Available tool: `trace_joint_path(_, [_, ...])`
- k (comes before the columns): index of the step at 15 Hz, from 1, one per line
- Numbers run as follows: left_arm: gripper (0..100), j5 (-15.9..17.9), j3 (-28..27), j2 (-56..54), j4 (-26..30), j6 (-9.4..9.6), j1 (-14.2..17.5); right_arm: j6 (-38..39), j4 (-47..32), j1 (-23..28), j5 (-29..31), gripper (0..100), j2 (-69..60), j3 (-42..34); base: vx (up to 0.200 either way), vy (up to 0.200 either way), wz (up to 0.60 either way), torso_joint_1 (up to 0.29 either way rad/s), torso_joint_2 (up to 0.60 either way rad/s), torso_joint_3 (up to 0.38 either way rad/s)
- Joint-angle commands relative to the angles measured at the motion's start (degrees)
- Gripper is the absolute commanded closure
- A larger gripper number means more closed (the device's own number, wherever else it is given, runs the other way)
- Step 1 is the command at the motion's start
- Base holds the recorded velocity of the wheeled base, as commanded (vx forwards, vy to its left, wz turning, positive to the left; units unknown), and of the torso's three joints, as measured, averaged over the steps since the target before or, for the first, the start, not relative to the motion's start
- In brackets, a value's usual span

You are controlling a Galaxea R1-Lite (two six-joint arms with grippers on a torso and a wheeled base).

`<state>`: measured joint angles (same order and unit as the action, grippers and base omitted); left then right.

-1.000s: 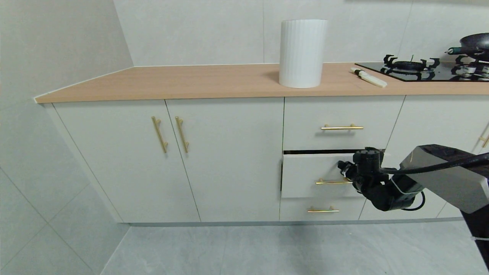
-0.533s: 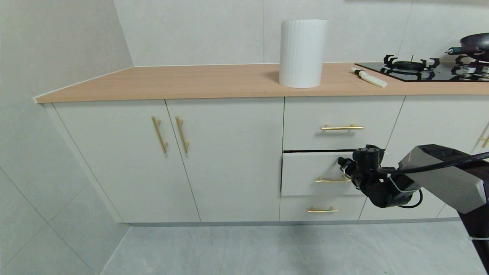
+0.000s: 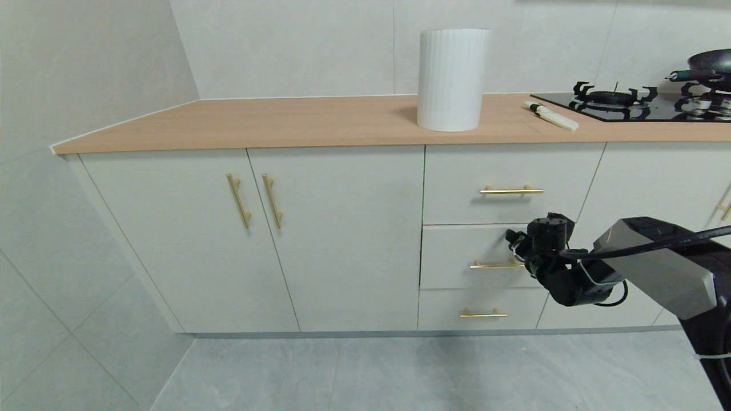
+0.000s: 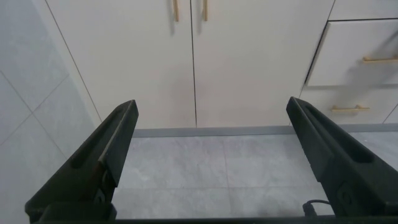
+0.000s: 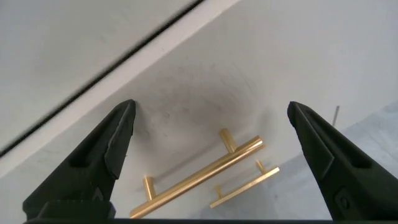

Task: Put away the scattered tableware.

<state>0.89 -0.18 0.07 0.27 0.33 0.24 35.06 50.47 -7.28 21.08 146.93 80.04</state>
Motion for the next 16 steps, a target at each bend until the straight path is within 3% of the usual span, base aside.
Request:
trace_joint_path(1, [0, 0.0, 0.0, 0.0, 0.0, 0.02, 0.0, 0.0, 0.1, 0.2, 0.0, 0, 0.3, 0.5, 0.0, 0.0, 0.0, 0.0, 0.0, 0.0])
trace_joint_path(16, [0, 0.0, 0.0, 0.0, 0.0, 0.02, 0.0, 0.2, 0.1, 0.5, 0.5, 0, 0.8, 2.0, 0.0, 0.0, 0.0, 0.0, 0.0, 0.0])
